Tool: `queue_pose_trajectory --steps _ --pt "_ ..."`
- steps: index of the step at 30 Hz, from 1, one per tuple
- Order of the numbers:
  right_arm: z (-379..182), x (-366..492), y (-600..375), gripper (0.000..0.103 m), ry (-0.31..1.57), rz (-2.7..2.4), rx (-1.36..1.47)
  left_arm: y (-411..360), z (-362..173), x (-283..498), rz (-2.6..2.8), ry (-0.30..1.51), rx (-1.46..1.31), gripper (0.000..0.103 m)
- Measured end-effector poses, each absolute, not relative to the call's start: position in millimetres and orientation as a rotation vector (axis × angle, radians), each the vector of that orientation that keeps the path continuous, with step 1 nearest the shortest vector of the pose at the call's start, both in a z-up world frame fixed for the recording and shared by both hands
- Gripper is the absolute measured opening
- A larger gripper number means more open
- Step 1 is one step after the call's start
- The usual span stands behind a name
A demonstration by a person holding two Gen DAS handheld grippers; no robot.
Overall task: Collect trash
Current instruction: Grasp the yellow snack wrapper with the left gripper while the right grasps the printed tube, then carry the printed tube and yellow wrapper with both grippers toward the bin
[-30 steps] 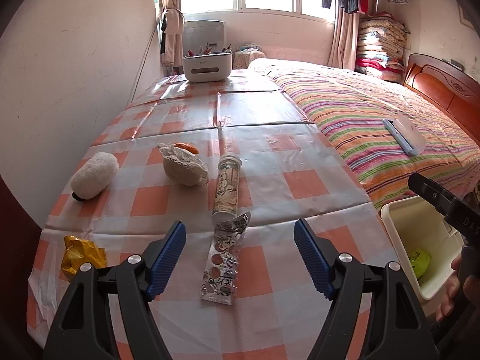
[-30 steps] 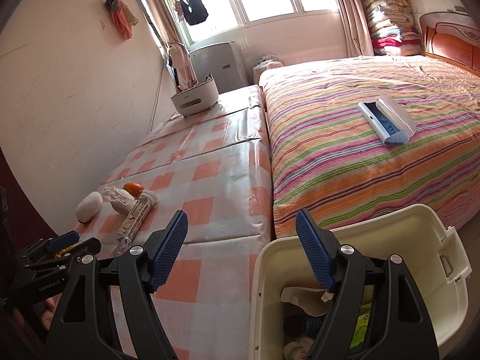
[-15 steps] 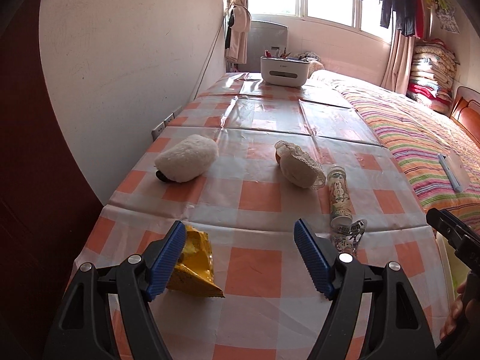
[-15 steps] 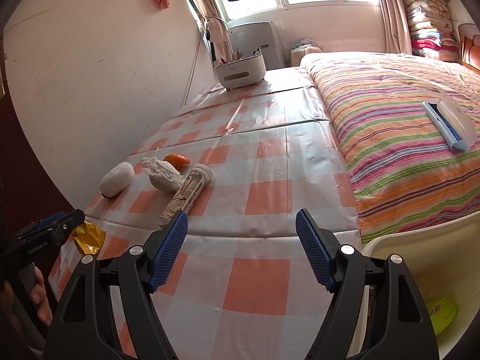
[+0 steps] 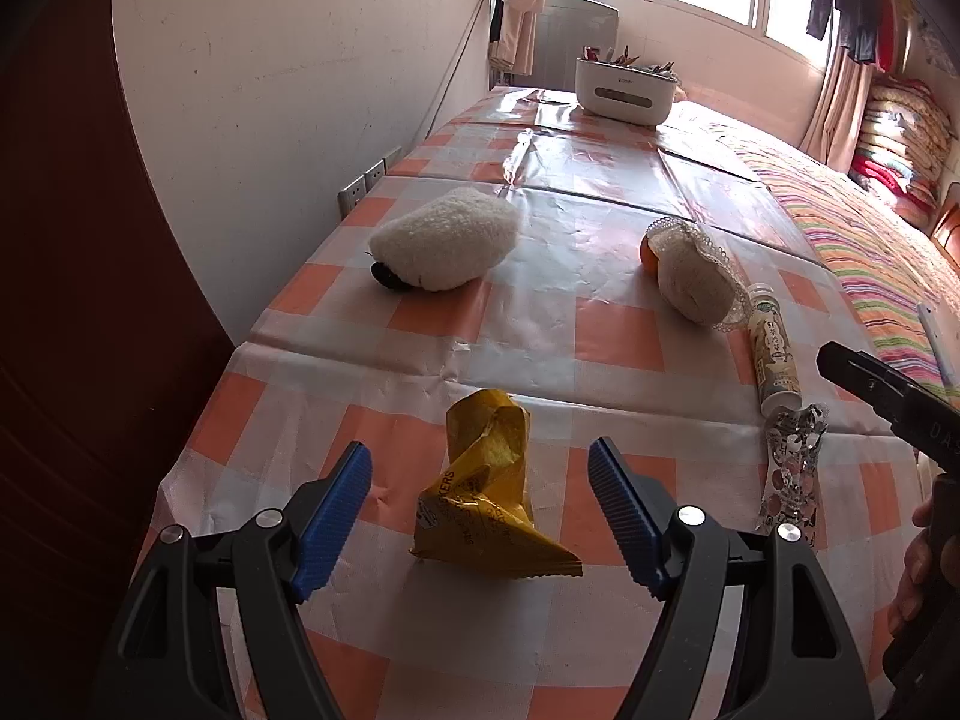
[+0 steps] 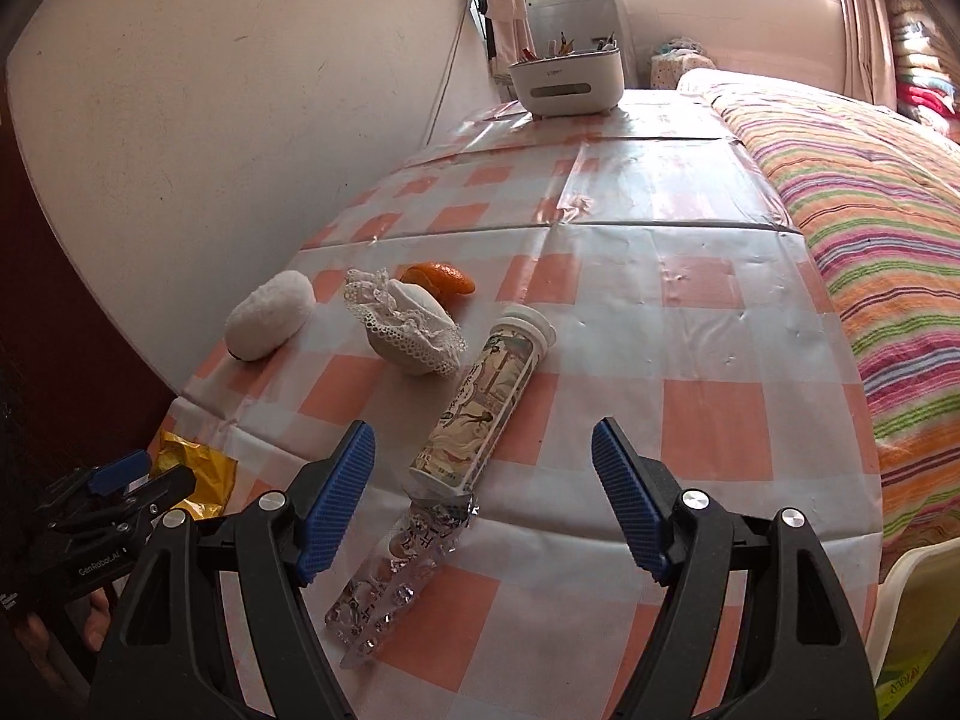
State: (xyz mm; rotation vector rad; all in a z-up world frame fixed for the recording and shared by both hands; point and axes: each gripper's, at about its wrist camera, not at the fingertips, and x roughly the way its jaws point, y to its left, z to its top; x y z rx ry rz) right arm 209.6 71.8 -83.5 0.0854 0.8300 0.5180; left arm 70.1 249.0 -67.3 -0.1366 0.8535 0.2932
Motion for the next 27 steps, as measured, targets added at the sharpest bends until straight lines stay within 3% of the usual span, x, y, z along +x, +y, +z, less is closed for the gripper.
queue_pose_trajectory --steps 9,16,19,21,27 --pt "-100.2 247.3 106.5 0.073 0.914 0.51 -0.007 257.2 -79.8 81.9 0.284 0.907 -0.168 0.072" --pt "-109.6 251.9 111.8 0.04 0.93 0.495 -0.055 263.5 -93.0 91.8 0.283 0.946 -0.213 0.072" --pt "-109.7 249.2 108.7 0.034 0.918 0.49 -0.053 264.5 -97.2 94.3 0.296 0.953 -0.214 0.056" --pt "-109.5 246.7 107.2 0.032 0.906 0.486 -0.062 263.7 -96.7 94.0 0.302 0.948 -0.205 0.036" --pt "-105.5 238.9 97.8 0.03 0.882 0.487 -0.04 262.1 -95.2 92.5 0.277 0.93 -0.233 0.031"
